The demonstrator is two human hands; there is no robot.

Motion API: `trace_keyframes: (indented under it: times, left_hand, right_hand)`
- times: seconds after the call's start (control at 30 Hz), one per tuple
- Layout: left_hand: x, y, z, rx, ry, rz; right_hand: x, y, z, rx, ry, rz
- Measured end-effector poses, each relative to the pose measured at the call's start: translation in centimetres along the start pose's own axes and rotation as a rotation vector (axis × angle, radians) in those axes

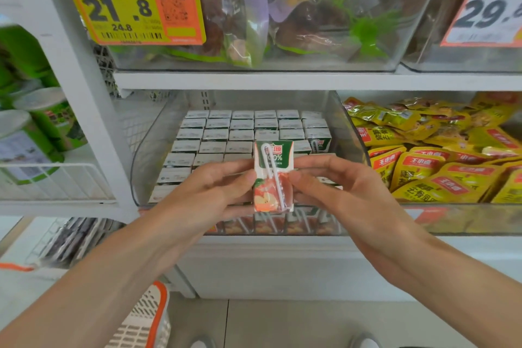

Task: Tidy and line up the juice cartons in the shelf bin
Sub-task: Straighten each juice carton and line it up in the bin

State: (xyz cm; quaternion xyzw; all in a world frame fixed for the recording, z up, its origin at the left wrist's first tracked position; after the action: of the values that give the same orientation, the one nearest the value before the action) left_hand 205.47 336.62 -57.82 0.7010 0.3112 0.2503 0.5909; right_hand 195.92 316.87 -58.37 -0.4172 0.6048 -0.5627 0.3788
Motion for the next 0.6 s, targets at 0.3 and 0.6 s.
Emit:
trace_keyframes:
  times: [0.3,0.6]
  left_hand:
    - [0.3,-0.2,0.8,-0.043,0.041,-0.07]
    - [0.4,-0.2,0.9,-0.033,-0.009,-0.108]
  right_hand:
    - [-1.0,-0.1,0.6,-0.059,0.014,0.072]
    - [-2.1,-0.7,0.8,-0.017,-0.199,-0.078]
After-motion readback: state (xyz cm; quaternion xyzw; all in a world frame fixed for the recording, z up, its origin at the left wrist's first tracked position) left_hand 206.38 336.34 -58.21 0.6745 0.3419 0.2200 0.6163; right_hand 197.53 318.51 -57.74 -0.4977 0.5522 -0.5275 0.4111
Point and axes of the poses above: each hand's wrist, its own z-axis towards the middle knuckle, its own x-axis out of the back of the hand, y = z × x, the point moved 1 cm from there along z, towards the middle knuckle, and after that the axes turned 3 degrees about -z, right-handed, at the moved point
